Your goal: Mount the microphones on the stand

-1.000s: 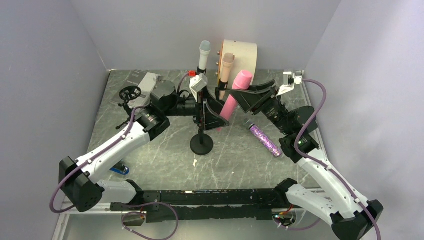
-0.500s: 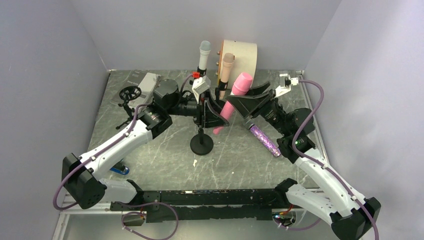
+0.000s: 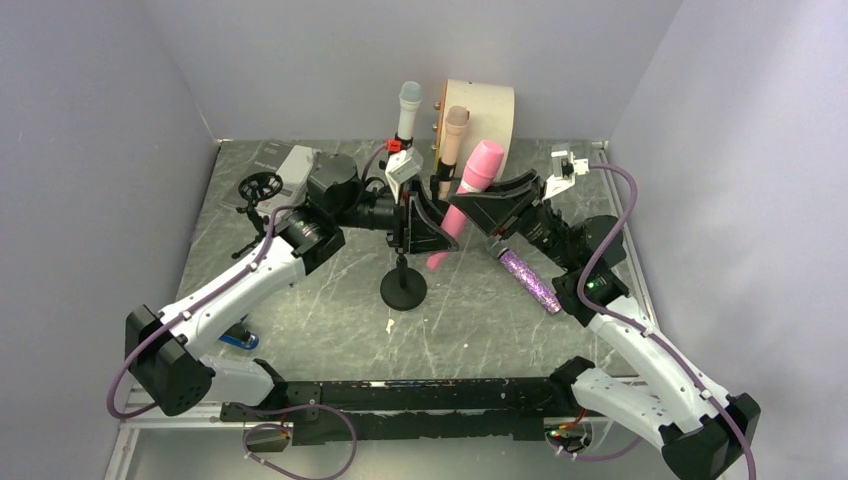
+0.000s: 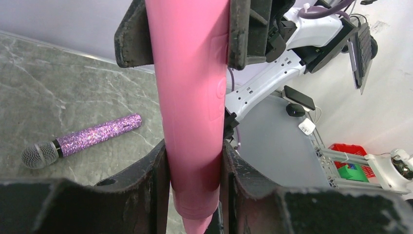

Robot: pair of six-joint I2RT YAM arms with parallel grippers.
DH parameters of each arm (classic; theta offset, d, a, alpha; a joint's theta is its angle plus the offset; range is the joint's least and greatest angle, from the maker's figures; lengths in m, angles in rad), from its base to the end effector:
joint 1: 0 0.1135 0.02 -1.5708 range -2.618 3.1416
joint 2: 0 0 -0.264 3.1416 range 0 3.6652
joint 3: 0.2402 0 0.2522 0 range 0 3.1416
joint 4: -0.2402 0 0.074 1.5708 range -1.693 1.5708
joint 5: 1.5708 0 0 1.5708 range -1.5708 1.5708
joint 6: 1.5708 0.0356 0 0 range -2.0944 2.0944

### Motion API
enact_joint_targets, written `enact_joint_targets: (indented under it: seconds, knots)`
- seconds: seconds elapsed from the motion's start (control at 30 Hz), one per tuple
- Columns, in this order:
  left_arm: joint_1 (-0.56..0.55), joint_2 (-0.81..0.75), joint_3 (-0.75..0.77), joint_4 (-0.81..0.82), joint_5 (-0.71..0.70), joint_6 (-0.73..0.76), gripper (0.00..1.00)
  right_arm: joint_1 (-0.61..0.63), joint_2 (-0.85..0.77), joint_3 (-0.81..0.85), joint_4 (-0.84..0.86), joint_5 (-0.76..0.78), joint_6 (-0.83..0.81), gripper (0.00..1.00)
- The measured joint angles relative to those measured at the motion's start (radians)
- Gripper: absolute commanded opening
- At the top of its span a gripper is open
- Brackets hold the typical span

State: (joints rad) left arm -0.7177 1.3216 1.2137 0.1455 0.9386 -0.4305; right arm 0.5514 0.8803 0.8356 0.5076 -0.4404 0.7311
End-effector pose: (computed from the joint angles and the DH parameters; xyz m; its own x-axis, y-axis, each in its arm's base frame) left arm 0.2070 -0.2188 0.4062 -0.3899 0.0130 -0.9208 0.9169 -0.0876 -0.3895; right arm 0.1575 0.1147 0.4134 -0.2502 0.5552 -0.7932 -0.8486 0.2686 0.4557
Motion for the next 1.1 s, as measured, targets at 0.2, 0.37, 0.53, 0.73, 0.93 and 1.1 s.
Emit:
enact_joint_targets:
  seconds: [0.2, 0.37, 0.53, 0.73, 0.93, 1.1]
  knots:
    - [0.001, 0.016, 0.053, -0.087, -0.021, 0.063, 0.82, 0.003, -0.018, 0.0, -0.032, 0.075, -0.042, 0.04]
    - [0.021, 0.016, 0.114, -0.238, -0.088, 0.233, 0.87, 0.002, -0.082, 0.0, -0.169, 0.224, -0.137, 0.04]
    - [0.133, 0.029, 0.158, -0.323, -0.043, 0.41, 0.84, 0.001, -0.143, 0.0, -0.293, 0.334, -0.218, 0.05]
    - [0.263, 0.082, 0.162, -0.453, 0.098, 0.681, 0.82, 0.001, -0.177, -0.008, -0.362, 0.391, -0.246, 0.05]
    - [0.275, 0.147, 0.163, -0.655, 0.111, 0.933, 0.82, 0.001, -0.179, -0.018, -0.416, 0.411, -0.253, 0.05]
    - [0.292, 0.173, 0.185, -0.807, 0.141, 1.083, 0.75, 0.001, -0.17, -0.019, -0.435, 0.413, -0.253, 0.05]
